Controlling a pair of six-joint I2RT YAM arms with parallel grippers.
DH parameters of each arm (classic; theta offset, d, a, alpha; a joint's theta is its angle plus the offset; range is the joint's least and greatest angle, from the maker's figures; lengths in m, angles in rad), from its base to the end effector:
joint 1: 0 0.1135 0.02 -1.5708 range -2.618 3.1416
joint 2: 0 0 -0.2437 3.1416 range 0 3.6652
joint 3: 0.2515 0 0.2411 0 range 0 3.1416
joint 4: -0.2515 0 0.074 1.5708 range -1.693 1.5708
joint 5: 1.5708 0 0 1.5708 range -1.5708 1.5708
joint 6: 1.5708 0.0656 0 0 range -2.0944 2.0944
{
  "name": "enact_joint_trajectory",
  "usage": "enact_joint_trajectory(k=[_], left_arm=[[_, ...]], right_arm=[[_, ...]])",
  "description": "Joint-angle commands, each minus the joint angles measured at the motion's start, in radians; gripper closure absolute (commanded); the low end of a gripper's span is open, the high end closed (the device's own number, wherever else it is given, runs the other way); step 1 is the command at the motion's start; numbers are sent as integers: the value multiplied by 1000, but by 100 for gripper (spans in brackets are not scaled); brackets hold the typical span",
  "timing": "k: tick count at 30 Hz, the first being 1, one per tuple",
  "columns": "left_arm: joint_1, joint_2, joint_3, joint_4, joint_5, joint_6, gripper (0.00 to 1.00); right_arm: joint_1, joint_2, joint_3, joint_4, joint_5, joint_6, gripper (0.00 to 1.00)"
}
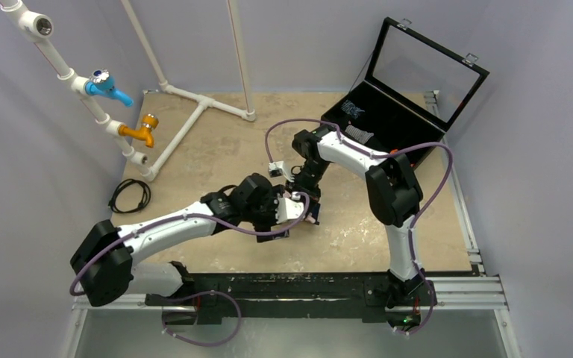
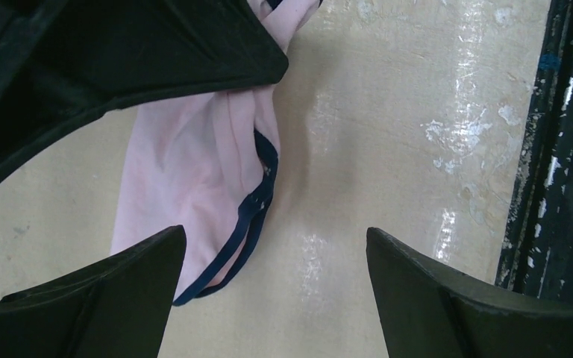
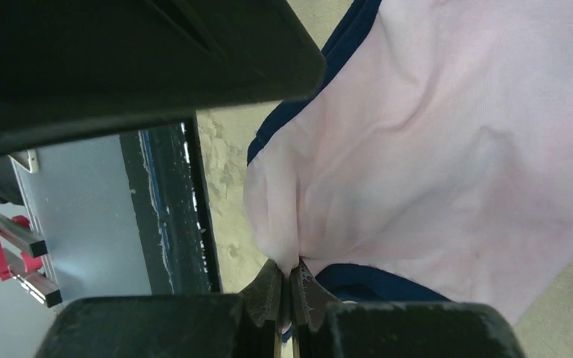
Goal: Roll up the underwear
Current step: Fold the underwear at the center of the board.
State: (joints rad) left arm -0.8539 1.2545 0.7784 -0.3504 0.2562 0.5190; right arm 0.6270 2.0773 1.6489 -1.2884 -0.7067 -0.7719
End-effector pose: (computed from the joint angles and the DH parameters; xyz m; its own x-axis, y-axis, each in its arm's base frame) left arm 0.1664 -0.2162 0.1903 -0.0020 0.7326 -0.6807 0.9709 0.1645 0.1742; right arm 0.2645 0.2443 0.1616 -0.3163 -0.8842 -0.3438 -0.8237 0.0762 0.5618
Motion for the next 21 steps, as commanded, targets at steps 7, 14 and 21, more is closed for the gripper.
enact_joint_trajectory(k=[7,14,21], left_arm=[[-93,135,46,226,-240,-45,11],[-105,183,56,251,-251,-63,26],[-105,227,78,217,-215,-74,68]], right_arm=[[-5,-8,25,-33,-52,-26,100],[-8,-7,16,-28,-58,-29,100],[-9,-16,6,-13,-56,-21,99]])
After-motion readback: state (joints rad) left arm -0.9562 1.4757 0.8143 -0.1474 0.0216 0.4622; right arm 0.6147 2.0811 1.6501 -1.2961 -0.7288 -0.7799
